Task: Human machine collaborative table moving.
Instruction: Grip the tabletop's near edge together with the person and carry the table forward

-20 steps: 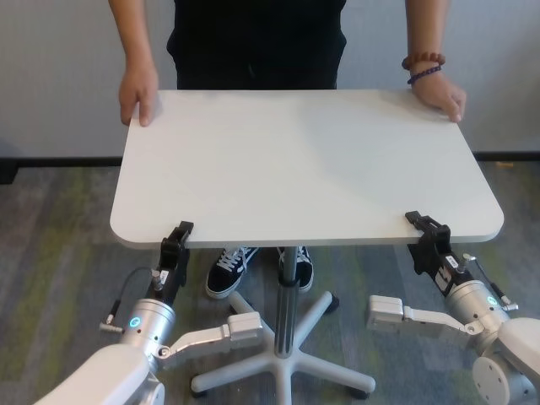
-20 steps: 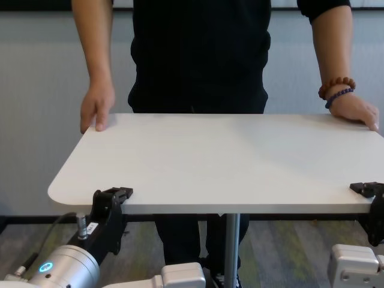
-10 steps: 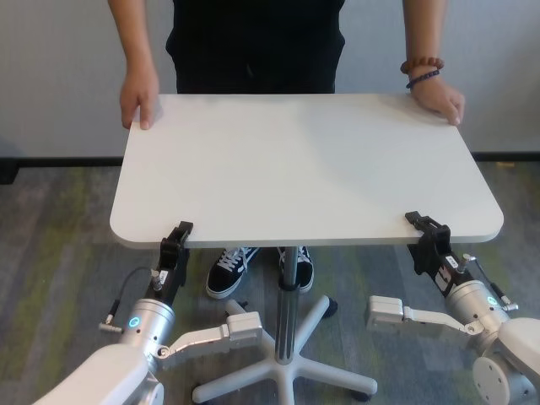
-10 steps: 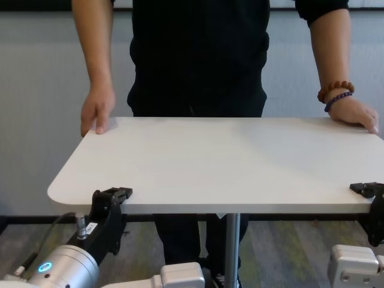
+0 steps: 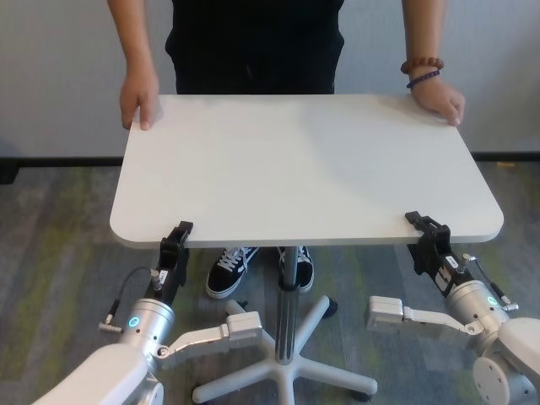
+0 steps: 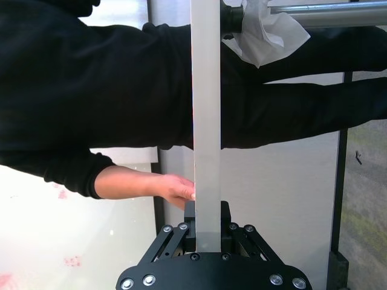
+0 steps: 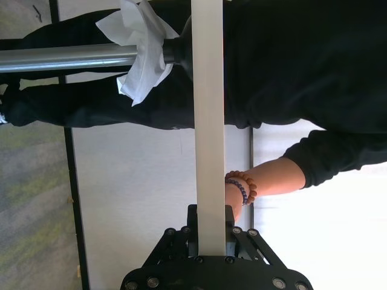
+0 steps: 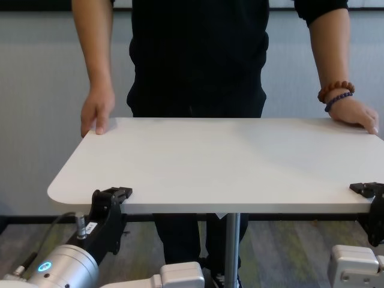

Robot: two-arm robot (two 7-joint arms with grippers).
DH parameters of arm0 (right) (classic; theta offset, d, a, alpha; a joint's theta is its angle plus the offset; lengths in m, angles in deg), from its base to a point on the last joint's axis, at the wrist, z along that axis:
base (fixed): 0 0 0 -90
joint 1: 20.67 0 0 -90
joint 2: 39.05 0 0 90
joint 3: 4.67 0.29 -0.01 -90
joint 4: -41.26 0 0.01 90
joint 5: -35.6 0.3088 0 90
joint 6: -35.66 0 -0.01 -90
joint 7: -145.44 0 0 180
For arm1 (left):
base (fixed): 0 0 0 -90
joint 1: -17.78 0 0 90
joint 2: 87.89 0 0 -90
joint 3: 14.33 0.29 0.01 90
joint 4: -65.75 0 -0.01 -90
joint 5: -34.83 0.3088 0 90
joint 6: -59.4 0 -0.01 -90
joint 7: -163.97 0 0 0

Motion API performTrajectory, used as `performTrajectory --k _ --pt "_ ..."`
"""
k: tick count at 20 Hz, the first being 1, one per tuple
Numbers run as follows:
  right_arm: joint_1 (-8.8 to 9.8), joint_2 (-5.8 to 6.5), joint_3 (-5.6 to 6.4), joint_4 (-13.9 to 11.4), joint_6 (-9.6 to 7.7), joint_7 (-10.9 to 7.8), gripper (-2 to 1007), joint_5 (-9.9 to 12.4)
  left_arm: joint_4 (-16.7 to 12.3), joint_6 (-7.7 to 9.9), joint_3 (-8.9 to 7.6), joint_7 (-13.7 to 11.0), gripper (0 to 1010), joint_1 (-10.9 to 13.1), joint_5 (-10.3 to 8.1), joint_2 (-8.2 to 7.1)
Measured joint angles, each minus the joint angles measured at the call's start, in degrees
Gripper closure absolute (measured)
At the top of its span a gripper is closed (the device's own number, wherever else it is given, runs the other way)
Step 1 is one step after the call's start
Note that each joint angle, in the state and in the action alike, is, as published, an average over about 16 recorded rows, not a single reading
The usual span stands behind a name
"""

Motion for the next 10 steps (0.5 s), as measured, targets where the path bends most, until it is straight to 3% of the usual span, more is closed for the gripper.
performTrajectory --k 10 --pt "0.03 0.03 -0.03 0.0 0.01 -0.02 789 0.0 -0.1 -0.07 -0.03 0.0 790 0.0 -0.03 -0.02"
